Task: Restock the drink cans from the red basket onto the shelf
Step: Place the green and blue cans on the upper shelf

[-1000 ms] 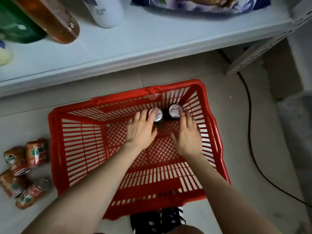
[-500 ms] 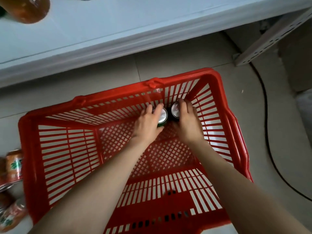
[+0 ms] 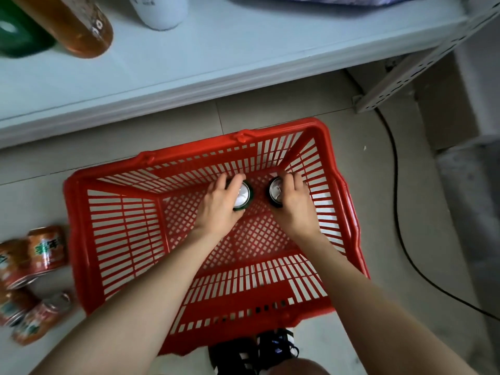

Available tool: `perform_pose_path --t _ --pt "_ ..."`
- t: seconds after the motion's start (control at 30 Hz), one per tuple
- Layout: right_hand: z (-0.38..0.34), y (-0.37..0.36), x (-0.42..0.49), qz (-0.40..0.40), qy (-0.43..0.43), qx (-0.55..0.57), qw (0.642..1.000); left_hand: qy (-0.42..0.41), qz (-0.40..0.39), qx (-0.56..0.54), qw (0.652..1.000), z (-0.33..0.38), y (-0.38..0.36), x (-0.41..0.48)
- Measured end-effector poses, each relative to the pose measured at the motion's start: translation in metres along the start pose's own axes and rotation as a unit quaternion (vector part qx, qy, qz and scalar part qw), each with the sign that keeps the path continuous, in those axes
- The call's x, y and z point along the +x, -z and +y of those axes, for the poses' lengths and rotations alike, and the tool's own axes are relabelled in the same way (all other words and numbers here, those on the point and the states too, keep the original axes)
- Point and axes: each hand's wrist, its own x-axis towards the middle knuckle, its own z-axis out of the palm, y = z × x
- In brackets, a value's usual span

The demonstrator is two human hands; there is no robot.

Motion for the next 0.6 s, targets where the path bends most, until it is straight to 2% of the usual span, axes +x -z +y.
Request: perform_pose_path --t 0.3,0.6 --pt "-0.064 0.111 -0.051 0.002 0.049 -0.008 0.999 0.008 0.032 -0.013 0.999 0.041 0.107 -0.068" --pt "-0.141 0.253 -0.11 -0.014 0.077 -0.041 0.996 0.013 0.052 -0.02 0.998 0.099 0.251 -0.144"
